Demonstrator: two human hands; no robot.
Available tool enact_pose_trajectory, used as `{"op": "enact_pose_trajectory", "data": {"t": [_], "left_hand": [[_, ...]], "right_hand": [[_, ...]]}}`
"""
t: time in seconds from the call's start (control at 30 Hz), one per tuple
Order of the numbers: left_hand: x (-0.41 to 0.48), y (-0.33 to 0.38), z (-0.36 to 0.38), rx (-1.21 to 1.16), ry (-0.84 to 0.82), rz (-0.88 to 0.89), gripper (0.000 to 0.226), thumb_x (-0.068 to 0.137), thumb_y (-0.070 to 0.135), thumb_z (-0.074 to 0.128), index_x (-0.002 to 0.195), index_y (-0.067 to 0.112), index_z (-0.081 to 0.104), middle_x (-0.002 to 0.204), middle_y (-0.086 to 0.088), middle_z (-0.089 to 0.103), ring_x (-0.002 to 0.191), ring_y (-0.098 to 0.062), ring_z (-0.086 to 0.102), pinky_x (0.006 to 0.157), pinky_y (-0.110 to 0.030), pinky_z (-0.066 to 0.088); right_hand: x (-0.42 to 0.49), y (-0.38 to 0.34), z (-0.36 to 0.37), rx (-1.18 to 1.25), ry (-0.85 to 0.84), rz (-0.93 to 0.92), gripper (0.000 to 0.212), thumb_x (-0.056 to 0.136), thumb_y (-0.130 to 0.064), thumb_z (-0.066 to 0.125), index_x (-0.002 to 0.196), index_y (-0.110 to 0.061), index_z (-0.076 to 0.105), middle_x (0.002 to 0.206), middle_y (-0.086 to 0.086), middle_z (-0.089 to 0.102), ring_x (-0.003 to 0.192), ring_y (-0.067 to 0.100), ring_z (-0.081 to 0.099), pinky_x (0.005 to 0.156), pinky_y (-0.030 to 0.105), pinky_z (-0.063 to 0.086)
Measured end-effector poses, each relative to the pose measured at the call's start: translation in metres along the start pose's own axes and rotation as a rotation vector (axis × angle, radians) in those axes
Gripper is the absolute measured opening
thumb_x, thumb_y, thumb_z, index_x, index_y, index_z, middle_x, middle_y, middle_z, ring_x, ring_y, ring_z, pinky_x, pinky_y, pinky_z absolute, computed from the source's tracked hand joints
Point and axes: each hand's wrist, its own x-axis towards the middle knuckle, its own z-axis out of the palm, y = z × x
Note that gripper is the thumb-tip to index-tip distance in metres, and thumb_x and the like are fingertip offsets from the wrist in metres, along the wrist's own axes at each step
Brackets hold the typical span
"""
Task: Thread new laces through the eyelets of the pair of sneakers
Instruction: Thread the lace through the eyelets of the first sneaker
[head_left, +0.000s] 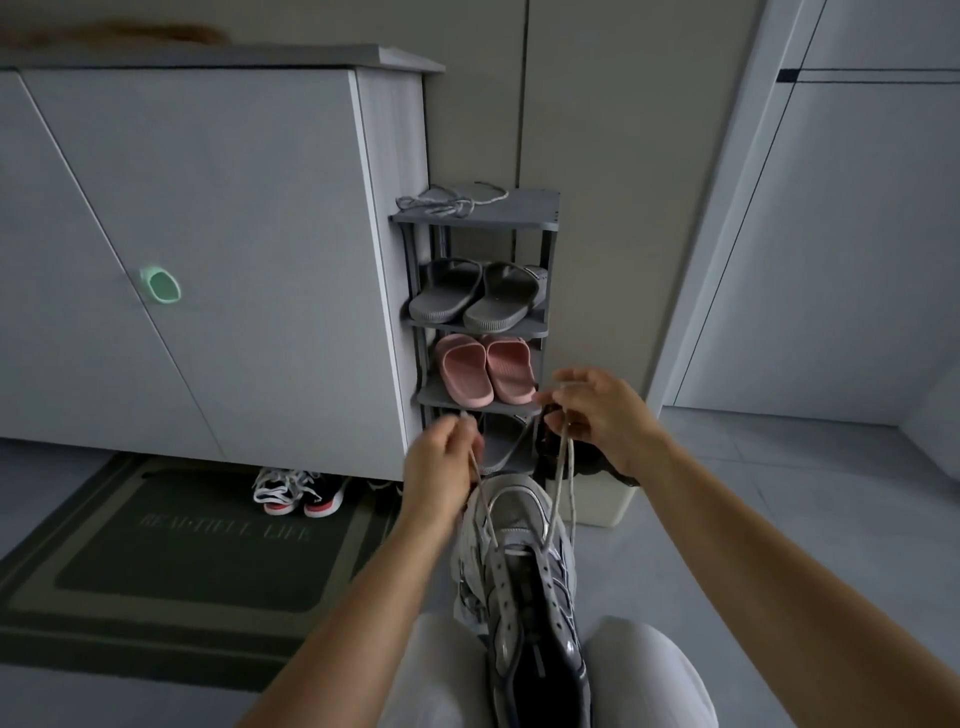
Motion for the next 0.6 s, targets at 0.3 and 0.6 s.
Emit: {"op": "enact_pose_trajectory", "data": {"t": [0.3,0.6], "left_hand": [[0.052,0.056,-0.016,-0.076,-0.148,-0.019,0.017,0.095,0.014,0.045,0.092,0.006,0.059,0.068,-0.002,0.055,0.041,-0.001,0.053,0.038,-0.013,0.04],[0.086,0.095,-0.035,-0.012,-0.162,0.027,0.03,0.095,0.016,0.044,0.069,0.011,0.058,0.066,-0.006,0.057,0.057,-0.015,0.052,0.056,-0.026,0.044]], "right_hand": [[0.0,-0.068,-0.002,0.05,0.073,-0.181,0.02,0.094,0.0,0.04,0.091,-0.011,0.056,0.083,0.005,0.066,0.069,0.016,0.061,0.073,0.029,0.053],[0.008,-0.072,-0.001,-0.018,0.058,-0.188,0.019,0.093,0.004,0.037,0.099,-0.004,0.054,0.081,0.006,0.065,0.067,0.016,0.061,0.066,0.028,0.054]]}}
